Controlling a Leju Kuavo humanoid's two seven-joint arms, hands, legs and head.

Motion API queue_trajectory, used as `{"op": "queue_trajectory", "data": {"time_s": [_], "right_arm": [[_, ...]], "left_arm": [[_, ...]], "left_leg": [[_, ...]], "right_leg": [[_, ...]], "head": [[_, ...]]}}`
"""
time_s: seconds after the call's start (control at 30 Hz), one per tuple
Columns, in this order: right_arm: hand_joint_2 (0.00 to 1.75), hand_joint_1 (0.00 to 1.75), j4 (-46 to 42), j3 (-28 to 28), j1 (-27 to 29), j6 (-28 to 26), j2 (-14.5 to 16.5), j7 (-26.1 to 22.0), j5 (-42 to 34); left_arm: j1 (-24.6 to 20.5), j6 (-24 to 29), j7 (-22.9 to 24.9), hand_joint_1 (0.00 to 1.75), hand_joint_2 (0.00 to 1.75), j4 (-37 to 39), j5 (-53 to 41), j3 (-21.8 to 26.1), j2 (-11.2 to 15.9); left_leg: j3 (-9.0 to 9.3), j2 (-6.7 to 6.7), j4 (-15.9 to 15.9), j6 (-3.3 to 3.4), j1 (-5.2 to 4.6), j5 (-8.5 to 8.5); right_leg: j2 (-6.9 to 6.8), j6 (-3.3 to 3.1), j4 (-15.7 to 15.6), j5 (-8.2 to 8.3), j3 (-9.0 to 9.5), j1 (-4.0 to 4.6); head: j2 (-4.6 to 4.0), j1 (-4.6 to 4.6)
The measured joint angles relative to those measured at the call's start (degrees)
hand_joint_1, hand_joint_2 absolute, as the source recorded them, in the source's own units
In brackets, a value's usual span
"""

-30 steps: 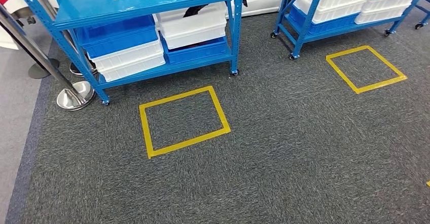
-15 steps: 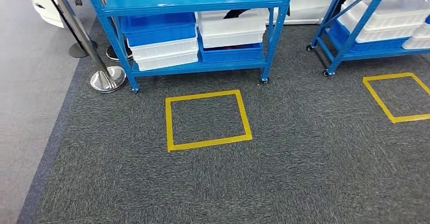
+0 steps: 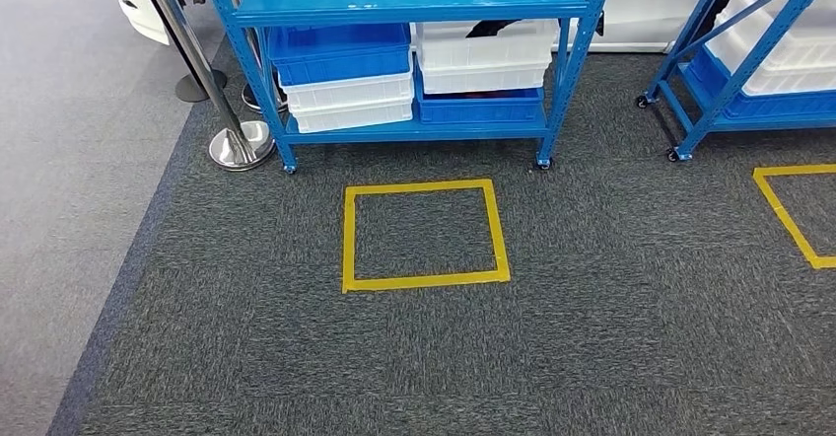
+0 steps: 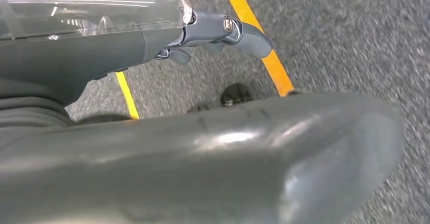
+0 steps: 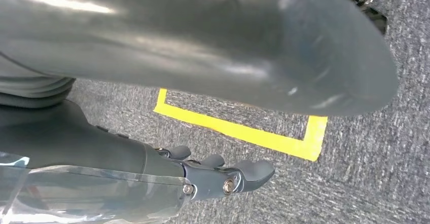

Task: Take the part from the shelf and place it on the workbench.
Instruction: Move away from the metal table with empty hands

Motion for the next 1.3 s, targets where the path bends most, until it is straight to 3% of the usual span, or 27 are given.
{"op": "queue_trajectory", "data": {"time_s": [0.07,0.17,0.27,0.33,0.4,0.43,0.47,0.5,0.57,0.63,0.8,0.87,0.93,0.97,1.0,1.07,1.13,1.2,1.3], "right_arm": [[0.00,0.00,0.0,-0.3,0.1,0.0,0.2,0.2,-0.2],[0.00,0.00,0.0,-0.4,0.1,0.0,0.3,0.3,-0.3],[0.00,0.00,0.1,-0.7,-0.2,-0.1,0.4,0.4,-0.7],[0.00,0.00,0.1,-1.3,-0.2,-0.2,0.5,0.4,-1.1],[0.00,0.00,0.1,-1.8,-0.1,-0.2,0.5,0.3,-1.3],[0.00,0.00,0.1,-1.9,-0.1,-0.1,0.5,0.2,-1.3],[0.00,0.00,0.1,-2.0,0.0,0.0,0.5,0.1,-1.3],[0.00,0.00,0.1,-2.1,0.1,0.0,0.5,0.0,-1.3],[0.00,0.00,0.1,-2.1,0.2,0.1,0.4,-0.1,-1.3],[0.00,0.00,0.1,-2.3,0.2,0.2,0.3,-0.3,-1.3],[0.00,0.00,0.1,-2.6,0.3,0.2,0.4,-0.7,-1.6],[0.00,0.00,0.1,-2.9,0.4,0.2,0.4,-0.8,-1.7],[0.00,0.00,0.1,-3.3,0.4,0.2,0.4,-1.0,-1.8],[0.00,0.00,0.1,-3.5,0.5,0.2,0.4,-1.0,-1.8],[0.00,0.00,0.1,-3.6,0.5,0.2,0.4,-1.0,-1.8],[0.00,0.00,0.1,-3.7,0.6,0.2,0.4,-1.0,-1.8],[0.00,0.00,0.2,-3.8,0.6,0.2,0.6,-1.0,-1.7],[0.00,0.00,0.3,-3.9,0.5,0.3,0.7,-1.0,-1.7],[0.00,0.00,0.3,-3.9,0.3,0.3,0.7,-1.0,-1.6]], "left_arm": [[0.0,-0.1,-0.1,0.00,0.00,0.0,0.0,0.0,0.0],[-0.1,-0.2,-0.1,0.00,0.00,0.0,0.0,0.0,0.1],[-0.3,-0.5,-0.2,0.00,0.00,0.0,0.0,0.0,0.1],[-0.5,-1.0,-0.3,0.00,0.00,0.0,-0.1,-0.1,0.1],[-0.7,-1.3,-0.3,0.00,0.00,-0.1,-0.1,-0.2,0.0],[-0.7,-1.4,-0.3,0.00,0.00,-0.1,-0.1,-0.2,0.1],[-0.8,-1.5,-0.3,0.00,0.00,-0.1,0.0,-0.2,0.1],[-0.8,-1.5,-0.4,0.00,0.00,-0.1,0.1,-0.2,0.1],[-0.7,-1.6,-0.5,0.00,0.00,-0.1,0.3,-0.2,0.0],[-0.7,-1.6,-0.8,0.00,0.00,-0.1,0.4,-0.2,0.0],[-0.8,-1.5,-2.1,0.00,0.00,-0.2,0.6,-0.2,-0.2],[-0.6,-1.3,-2.6,0.00,0.00,-0.3,0.7,-0.1,-0.3],[-0.3,-1.0,-3.1,0.00,0.00,-0.3,0.9,0.0,-0.5],[-0.1,-0.9,-3.2,0.00,0.00,-0.3,1.0,0.1,-0.5],[0.0,-0.8,-3.3,0.00,0.00,-0.3,1.0,0.2,-0.5],[0.2,-0.8,-3.4,0.00,0.00,-0.4,1.0,0.3,-0.6],[0.3,-0.8,-3.4,0.00,0.00,-0.4,1.1,0.5,-0.6],[0.2,-0.8,-3.4,0.00,0.00,-0.4,1.1,0.7,-0.6],[0.3,-0.8,-3.3,0.00,0.00,-0.5,1.2,1.1,-0.7]], "left_leg": [[2.51,0.37,-5.3,0.82,-0.34,1.88],[2.81,0.52,-6.0,1.02,-0.49,1.65],[3.00,0.44,-6.4,1.24,-0.72,1.55],[4.25,0.28,-7.9,1.89,-0.47,1.76],[5.45,0.17,-9.1,2.45,-0.18,1.80],[5.55,0.10,-9.1,2.50,-0.21,1.59],[5.75,-0.01,-9.0,2.48,-0.22,1.32],[6.05,-0.15,-8.9,2.38,-0.20,1.02],[6.70,-0.36,-8.4,1.93,-0.13,0.13],[6.91,-0.41,-7.7,1.24,-0.27,-0.87],[6.82,-0.27,-6.1,-0.20,-0.28,-2.66],[3.68,-0.13,0.3,-0.77,-0.09,-5.41],[-1.18,-0.11,8.3,-1.03,0.02,-7.82],[-2.71,-0.11,10.1,-0.96,0.01,-7.58],[-3.09,-0.11,9.6,-0.73,-0.03,-6.03],[-1.07,-0.05,2.7,0.30,-0.37,-0.66],[1.32,0.20,-3.8,1.58,-1.00,2.24],[2.22,0.33,-6.0,2.33,-1.44,1.90],[4.77,-0.06,-8.6,2.87,-1.04,1.82]], "right_leg": [[-0.23,0.17,0.0,-0.35,0.45,0.09],[-0.31,0.31,0.0,-0.47,0.49,0.23],[-0.40,1.01,-0.2,-0.65,0.59,0.13],[-0.12,1.78,3.1,-2.63,-0.69,0.05],[0.28,2.36,10.6,-5.90,-4.69,0.02],[0.34,2.52,13.5,-6.52,-6.67,-0.04],[0.36,2.66,14.6,-6.00,-7.81,-0.12],[0.37,2.78,13.5,-4.30,-7.78,-0.22],[0.41,2.86,6.7,0.40,-5.21,-0.47],[0.58,2.33,1.6,2.37,-3.06,-0.44],[0.54,0.26,0.5,1.39,-2.07,-0.32],[0.38,-0.33,0.4,0.92,-1.51,-0.36],[0.35,-0.56,0.4,0.28,-0.94,-0.18],[0.37,-0.56,0.4,-0.08,-0.51,-0.08],[0.39,-0.54,0.4,-0.49,0.07,0.03],[0.38,-0.46,0.3,-1.42,1.42,0.19],[0.33,-0.12,0.1,-2.11,2.14,0.23],[0.27,0.61,-0.2,-1.94,2.41,0.09],[0.14,1.67,1.4,-1.12,2.85,0.08]], "head": [[0.00,0.01],[0.00,0.02],[0.00,0.00],[0.00,0.01],[0.00,0.02],[0.00,0.02],[0.00,0.02],[0.00,0.02],[0.00,0.02],[0.00,0.00],[0.00,-0.02],[0.00,-0.02],[0.00,-0.02],[0.00,-0.01],[0.00,-0.01],[0.00,-0.01],[0.00,-0.02],[0.00,-0.05],[0.00,-0.05]]}}
